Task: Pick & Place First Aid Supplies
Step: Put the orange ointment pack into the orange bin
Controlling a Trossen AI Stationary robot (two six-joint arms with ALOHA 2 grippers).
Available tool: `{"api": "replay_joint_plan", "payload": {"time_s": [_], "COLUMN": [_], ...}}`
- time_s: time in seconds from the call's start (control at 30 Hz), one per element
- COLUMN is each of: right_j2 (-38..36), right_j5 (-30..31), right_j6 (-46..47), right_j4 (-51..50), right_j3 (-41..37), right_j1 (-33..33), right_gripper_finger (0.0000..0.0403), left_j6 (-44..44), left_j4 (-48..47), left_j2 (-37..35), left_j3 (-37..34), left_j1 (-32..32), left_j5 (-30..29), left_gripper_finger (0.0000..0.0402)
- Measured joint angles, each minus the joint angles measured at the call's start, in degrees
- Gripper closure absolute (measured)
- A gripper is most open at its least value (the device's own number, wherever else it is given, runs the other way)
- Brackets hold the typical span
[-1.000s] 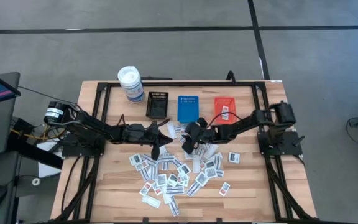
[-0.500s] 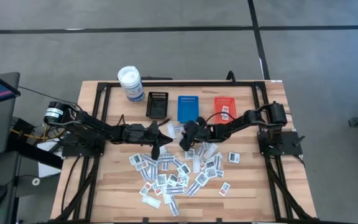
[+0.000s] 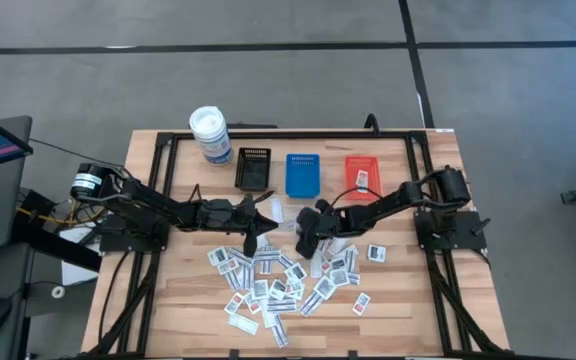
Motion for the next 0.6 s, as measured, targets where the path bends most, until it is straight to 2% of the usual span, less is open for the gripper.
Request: {"api": "replay_joint_plan", "payload": {"time_s": [0.1,0.2,0.37,0.47,0.6], "right_j2": [-1.5,-3.42,-7.35,-8.42,-7.57], "right_j5": [-0.91,-0.84,6.21,8.57,6.63], "right_j6": [-0.97,-7.24,-12.6,-12.77,-6.93], "right_j4": [-0.9,-1.87,-0.83,-0.9,-0.57], "right_j3": [-0.03,-0.33,-0.03,-0.09,-0.05], "right_j1": [2.37,4.59,6.25,6.33,5.61], "right_gripper_finger": [0.028,0.028,0.028,0.028,0.028], "left_j6": [0.0,0.0,0.0,0.0,0.0], "left_j4": [0.0,0.0,0.0,0.0,0.01], "left_j2": [0.0,0.0,0.0,0.02,0.02], "left_j3": [0.0,0.0,0.0,0.0,0.0], "left_j1": [0.0,0.02,0.01,0.01,0.01], "left_j5": [0.0,0.0,0.02,0.02,0.02], "left_gripper_finger": [0.0376,0.0376,0.0376,0.0376,0.0376]}}
